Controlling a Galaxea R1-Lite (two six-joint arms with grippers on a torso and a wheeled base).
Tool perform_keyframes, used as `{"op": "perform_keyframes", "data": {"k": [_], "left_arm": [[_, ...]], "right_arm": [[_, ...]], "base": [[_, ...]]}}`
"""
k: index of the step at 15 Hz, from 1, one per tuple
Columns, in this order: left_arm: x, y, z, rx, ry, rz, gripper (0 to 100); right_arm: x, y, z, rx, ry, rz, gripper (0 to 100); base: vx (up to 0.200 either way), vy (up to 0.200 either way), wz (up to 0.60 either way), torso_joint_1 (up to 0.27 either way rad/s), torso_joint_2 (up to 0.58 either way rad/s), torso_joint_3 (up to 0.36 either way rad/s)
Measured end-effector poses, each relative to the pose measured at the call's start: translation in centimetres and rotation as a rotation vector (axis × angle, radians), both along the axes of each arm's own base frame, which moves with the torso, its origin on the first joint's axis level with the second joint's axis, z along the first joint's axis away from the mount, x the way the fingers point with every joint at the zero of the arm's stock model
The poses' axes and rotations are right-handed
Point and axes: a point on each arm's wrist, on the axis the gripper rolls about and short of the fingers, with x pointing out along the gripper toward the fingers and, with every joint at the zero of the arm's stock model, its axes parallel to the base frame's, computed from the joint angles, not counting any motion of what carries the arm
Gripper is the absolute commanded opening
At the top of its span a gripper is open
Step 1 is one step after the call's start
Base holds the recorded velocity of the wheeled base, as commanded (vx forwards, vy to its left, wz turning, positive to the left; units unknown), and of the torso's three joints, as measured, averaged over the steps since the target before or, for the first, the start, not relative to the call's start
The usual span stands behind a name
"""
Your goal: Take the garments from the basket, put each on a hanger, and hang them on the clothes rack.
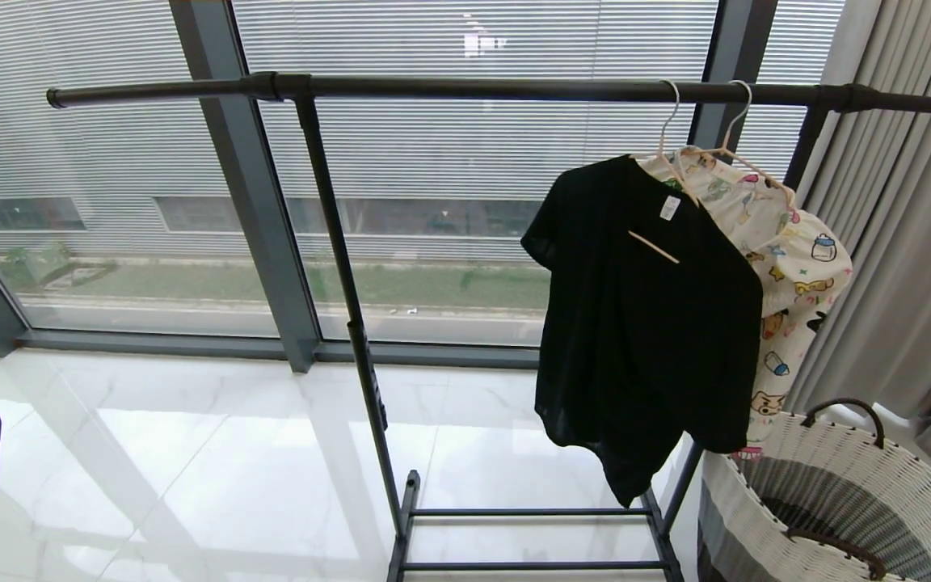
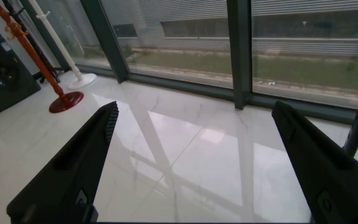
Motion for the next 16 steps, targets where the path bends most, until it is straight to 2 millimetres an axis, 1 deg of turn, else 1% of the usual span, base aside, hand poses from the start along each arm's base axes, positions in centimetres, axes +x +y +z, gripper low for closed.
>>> {"op": "perform_keyframes", "data": {"k": [7,10,13,16], "left_arm": [[-0.1,0.0,-0.1,-0.001,0.002,0.003,100],[-0.2,0.0,-0.4,-0.002,0.007,0.003,100],[-1.0,-0.1,-1.4,-0.007,0.021,0.003,100],[-2.6,-0.2,-3.1,-0.034,0.069,0.029,100]], "right_arm": [[-0.6,0.0,-0.7,-0.002,0.01,0.0,100],[-1.2,-0.1,-1.4,-0.003,0.018,-0.001,100],[-2.8,-0.2,-3.3,-0.004,0.034,-0.001,100],[-4.6,-0.4,-6.1,0.011,0.014,-0.027,100]], "base": [[0.0,0.0,0.0,-0.183,0.48,0.287],[0.0,0.0,0.0,-0.09,0.25,0.16],[0.0,0.0,0.0,-0.007,0.02,0.015],[0.0,0.0,0.0,0.0,0.0,0.0]]}}
